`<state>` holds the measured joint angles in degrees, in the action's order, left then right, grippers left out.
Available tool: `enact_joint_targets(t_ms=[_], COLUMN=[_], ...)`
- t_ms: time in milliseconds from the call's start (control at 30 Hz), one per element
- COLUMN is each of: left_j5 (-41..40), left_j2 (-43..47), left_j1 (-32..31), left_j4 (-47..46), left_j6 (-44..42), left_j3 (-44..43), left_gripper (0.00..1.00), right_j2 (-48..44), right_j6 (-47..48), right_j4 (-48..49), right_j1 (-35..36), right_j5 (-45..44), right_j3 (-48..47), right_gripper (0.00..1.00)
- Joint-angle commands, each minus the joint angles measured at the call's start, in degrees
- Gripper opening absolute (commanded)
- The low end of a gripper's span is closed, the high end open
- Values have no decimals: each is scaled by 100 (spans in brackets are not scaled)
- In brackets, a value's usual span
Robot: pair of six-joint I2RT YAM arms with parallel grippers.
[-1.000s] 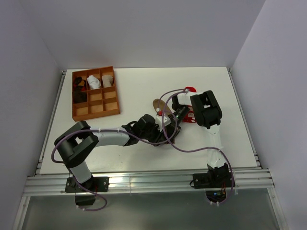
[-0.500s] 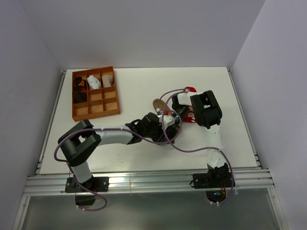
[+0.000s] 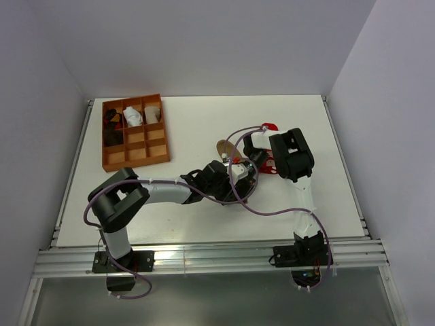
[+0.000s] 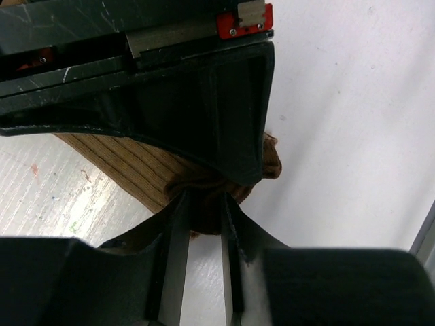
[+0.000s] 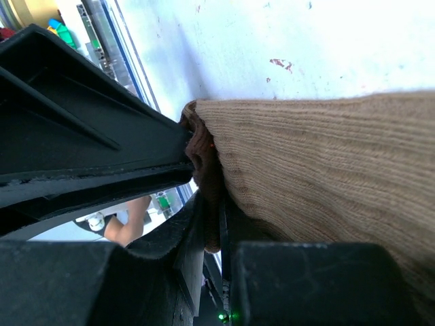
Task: Roll the socks
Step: Roll the sock at the center of the board.
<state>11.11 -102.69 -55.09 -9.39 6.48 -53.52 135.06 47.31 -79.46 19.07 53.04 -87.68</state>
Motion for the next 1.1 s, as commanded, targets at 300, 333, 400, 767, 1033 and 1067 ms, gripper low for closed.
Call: enact_joint_targets(t_ms=[300, 333, 400, 767, 1033, 1067], left_j5=[-109, -118, -92, -162, -39, -48], left_j2=[-277, -373, -444, -708, -822, -840], left_j1=[104, 104, 112, 253, 402, 420], left_j4=[-371, -345, -248, 139, 516, 691], left_j6=[160, 187, 265, 793, 1144, 1197], left_j3=[-255, -291, -343, -300, -396, -440], left_gripper=[10, 6, 1, 0, 0, 0], right_j2=[46, -15, -85, -1201, -2263, -2361], right_j6=[6, 6, -29, -1170, -1918, -1910], right_j4=[-298, -307, -254, 1089, 2407, 2479], right_j1=[-53, -61, -61, -368, -913, -966], right_j5=[-206, -197, -171, -56, -285, -337], right_j3=[-214, -232, -232, 119, 875, 954], right_gripper=[19, 20, 22, 36, 38, 38])
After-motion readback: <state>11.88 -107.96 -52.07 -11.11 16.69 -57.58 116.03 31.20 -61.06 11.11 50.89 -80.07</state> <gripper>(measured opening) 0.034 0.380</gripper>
